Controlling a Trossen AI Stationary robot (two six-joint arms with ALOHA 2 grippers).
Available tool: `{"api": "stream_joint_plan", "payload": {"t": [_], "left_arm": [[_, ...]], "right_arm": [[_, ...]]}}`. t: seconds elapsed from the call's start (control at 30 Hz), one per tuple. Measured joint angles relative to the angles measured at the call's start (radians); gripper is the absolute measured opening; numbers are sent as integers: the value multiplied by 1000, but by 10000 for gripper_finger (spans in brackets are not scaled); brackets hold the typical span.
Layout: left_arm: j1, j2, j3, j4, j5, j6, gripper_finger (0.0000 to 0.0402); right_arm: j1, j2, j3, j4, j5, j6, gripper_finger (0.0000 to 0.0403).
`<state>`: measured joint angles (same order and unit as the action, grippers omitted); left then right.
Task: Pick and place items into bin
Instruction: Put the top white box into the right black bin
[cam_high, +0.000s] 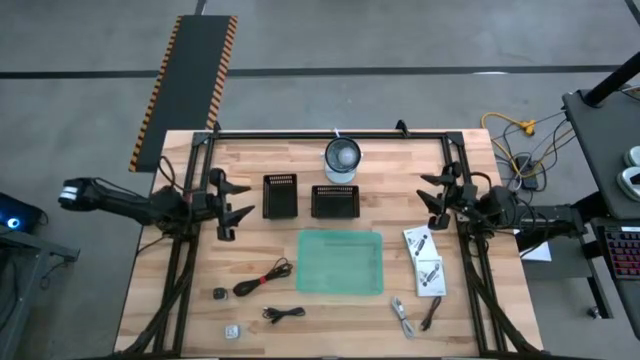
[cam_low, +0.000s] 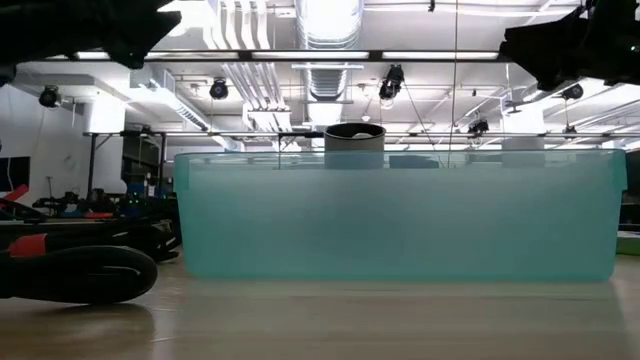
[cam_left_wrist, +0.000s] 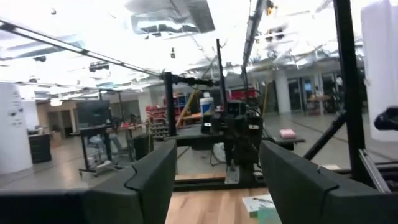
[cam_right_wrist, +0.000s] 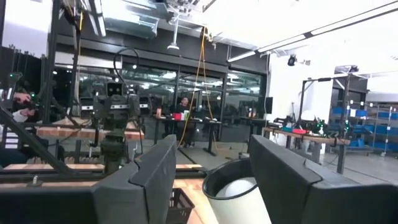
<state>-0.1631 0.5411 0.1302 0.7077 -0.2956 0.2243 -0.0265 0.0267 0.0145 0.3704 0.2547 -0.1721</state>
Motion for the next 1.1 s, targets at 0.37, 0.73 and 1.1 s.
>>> {"api": "stream_joint_plan", "payload": {"t": [0.37, 0.73, 1.1], "left_arm": [[0, 275, 160, 4, -19, -1, 215], [0, 401, 170, 54, -152, -1, 215], [-3, 412, 135, 52, -152, -7, 215]], "right_arm": [[0, 142, 63, 1, 0, 5, 182], [0, 376, 207, 2, 1, 164, 178], [1, 666, 578, -422, 167, 574, 177]]}}
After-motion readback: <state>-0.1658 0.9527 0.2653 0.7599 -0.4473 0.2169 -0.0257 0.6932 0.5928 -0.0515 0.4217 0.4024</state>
